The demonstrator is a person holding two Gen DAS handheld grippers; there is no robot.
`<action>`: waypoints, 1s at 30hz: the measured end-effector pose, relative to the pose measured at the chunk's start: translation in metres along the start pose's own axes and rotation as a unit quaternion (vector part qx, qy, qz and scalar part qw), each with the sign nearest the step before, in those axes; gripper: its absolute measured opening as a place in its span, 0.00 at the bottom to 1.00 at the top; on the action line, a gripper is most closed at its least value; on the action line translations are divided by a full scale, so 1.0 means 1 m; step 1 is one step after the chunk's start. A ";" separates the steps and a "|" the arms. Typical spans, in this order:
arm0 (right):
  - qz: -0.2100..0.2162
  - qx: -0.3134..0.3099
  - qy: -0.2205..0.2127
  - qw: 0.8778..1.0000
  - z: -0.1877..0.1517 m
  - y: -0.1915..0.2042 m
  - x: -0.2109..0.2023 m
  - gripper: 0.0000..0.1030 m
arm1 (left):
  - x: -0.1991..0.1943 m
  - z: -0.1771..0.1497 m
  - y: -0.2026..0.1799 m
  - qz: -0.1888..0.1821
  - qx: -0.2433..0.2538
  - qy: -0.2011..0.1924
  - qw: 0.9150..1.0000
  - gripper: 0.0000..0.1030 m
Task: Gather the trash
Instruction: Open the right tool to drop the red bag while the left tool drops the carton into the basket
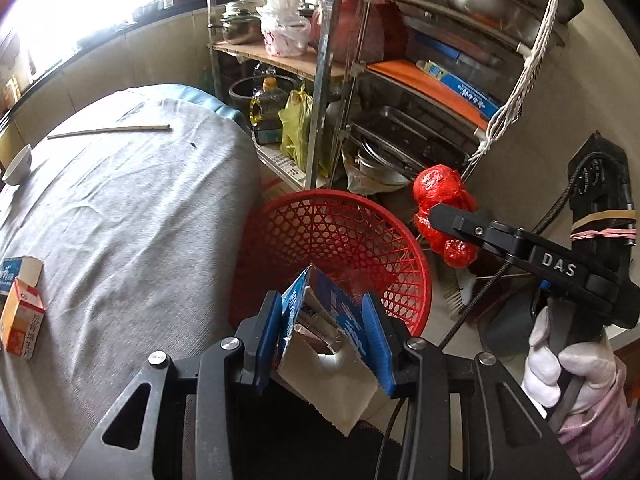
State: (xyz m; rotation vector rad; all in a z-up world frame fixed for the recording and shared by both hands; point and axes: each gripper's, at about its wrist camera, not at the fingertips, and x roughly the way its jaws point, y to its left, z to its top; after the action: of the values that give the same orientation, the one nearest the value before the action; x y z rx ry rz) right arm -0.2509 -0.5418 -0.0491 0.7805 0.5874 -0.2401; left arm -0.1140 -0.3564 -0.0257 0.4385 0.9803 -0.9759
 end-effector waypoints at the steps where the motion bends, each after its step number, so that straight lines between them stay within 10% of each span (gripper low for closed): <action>1: -0.001 0.001 0.000 1.000 0.000 -0.002 0.000 0.46 | 0.004 0.001 0.000 0.000 0.001 0.003 1.000 0.43; 30: 0.025 0.022 -0.017 0.999 0.014 0.004 0.015 0.57 | -0.019 -0.021 0.033 0.056 0.001 -0.015 0.998 0.63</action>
State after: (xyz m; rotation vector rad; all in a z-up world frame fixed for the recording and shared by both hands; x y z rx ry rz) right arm -0.2311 -0.5491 -0.0472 0.8312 0.5314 -0.2216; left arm -0.1007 -0.3151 -0.0236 0.4747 0.9171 -0.8803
